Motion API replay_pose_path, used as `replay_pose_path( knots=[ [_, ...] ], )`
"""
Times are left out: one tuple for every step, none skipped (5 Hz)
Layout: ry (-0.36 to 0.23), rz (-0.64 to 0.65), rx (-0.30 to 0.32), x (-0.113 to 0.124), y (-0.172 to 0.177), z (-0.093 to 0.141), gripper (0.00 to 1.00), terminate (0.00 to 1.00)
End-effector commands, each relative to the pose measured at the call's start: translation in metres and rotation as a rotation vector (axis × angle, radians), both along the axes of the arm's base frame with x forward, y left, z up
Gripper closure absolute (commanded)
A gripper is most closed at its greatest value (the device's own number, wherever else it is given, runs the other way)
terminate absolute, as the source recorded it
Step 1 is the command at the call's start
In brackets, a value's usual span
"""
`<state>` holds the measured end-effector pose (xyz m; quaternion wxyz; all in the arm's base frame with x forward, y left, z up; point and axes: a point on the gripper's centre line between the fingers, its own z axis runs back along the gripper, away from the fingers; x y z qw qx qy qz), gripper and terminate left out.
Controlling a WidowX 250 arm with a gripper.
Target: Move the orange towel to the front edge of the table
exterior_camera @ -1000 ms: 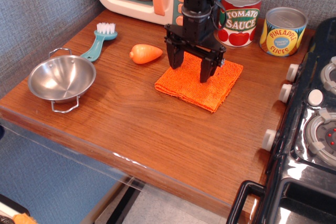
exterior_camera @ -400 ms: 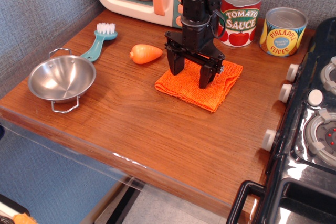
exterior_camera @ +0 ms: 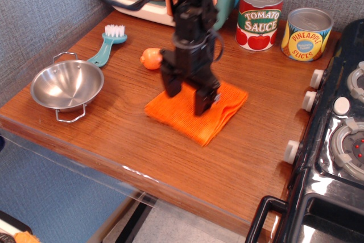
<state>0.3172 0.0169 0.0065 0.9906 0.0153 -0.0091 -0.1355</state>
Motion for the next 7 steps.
replay_pose_path(
  knots=[
    [0.027,0.110,-0.078,-0.048,0.009,0.015,0.00,0.00],
    [0.035,0.162,-0.092,-0.057,0.014,0.017,0.00,0.00],
    [-0.008,0.104,-0.097,-0.045,0.011,0.026,0.00,0.00],
    [-0.180,-0.008,-0.064,-0.037,-0.002,0.078,0.00,0.00],
    [-0.262,-0.042,-0.046,-0.043,-0.006,0.114,0.00,0.00],
    [-0.248,-0.003,-0.046,-0.043,-0.002,0.115,0.00,0.00],
    [-0.208,0.031,-0.046,-0.042,0.001,0.111,0.00,0.00]
  ],
)
